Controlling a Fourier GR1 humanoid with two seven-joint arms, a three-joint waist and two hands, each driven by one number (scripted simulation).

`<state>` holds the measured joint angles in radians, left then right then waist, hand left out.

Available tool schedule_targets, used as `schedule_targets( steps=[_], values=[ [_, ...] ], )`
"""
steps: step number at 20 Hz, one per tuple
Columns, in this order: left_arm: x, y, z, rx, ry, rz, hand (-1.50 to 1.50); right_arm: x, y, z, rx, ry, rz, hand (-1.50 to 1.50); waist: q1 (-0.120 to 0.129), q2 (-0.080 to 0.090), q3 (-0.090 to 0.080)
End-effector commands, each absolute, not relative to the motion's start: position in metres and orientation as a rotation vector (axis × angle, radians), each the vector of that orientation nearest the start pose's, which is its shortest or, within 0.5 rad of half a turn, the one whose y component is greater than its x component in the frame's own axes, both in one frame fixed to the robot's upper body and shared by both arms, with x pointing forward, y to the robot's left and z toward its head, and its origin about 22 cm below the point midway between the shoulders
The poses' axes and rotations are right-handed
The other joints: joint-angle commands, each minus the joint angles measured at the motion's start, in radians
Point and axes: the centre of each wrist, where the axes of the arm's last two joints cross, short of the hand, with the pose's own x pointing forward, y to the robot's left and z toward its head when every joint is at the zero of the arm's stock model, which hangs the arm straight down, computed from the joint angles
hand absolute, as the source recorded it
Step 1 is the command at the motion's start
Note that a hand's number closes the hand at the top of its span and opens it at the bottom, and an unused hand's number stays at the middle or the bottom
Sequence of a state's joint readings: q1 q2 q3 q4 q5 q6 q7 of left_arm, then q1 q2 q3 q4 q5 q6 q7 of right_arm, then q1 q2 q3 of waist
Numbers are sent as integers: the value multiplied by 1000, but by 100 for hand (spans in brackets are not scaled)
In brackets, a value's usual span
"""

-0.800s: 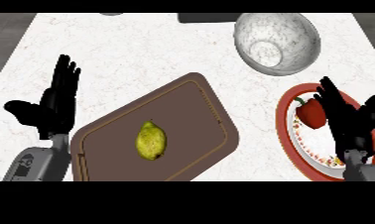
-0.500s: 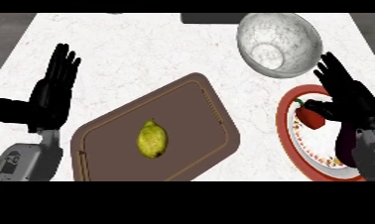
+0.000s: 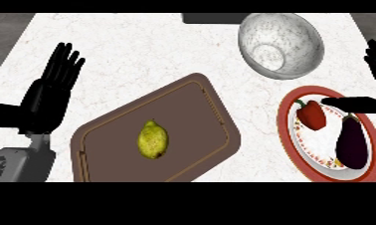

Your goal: Pick the bell pepper from the plate and place it in the bowl

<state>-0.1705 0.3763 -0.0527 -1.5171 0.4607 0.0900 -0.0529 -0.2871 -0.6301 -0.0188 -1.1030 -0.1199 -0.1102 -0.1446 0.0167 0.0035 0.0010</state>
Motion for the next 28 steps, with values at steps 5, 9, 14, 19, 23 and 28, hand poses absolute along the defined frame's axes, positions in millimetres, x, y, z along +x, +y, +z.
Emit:
schedule_targets(
  steps=[5, 9, 14, 19, 23, 28],
  values=[
    [272, 278, 54, -118, -1707, 32, 0, 334, -416, 122, -723, -1289, 666, -150, 15, -2, -3],
    [281, 277, 61, -134, -1706, 31, 0, 335, -424, 135, -679, -928, 967, -150, 46, 6, -6],
    [282, 283, 58, -136, -1688, 9, 0, 360, -388, 162, -520, -657, 1196, -150, 47, 3, -6],
    [267, 278, 56, -99, -1696, 65, 0, 389, -350, 181, -420, -645, 1232, -150, 7, -3, -2],
    [277, 311, 59, -94, -1691, 54, 0, 395, -342, 183, -441, -642, 1188, -150, -8, -2, -1],
    [263, 296, 59, -85, -1693, 77, 0, 371, -331, 151, -399, -613, 1196, -150, -16, -6, -1]
  ],
)
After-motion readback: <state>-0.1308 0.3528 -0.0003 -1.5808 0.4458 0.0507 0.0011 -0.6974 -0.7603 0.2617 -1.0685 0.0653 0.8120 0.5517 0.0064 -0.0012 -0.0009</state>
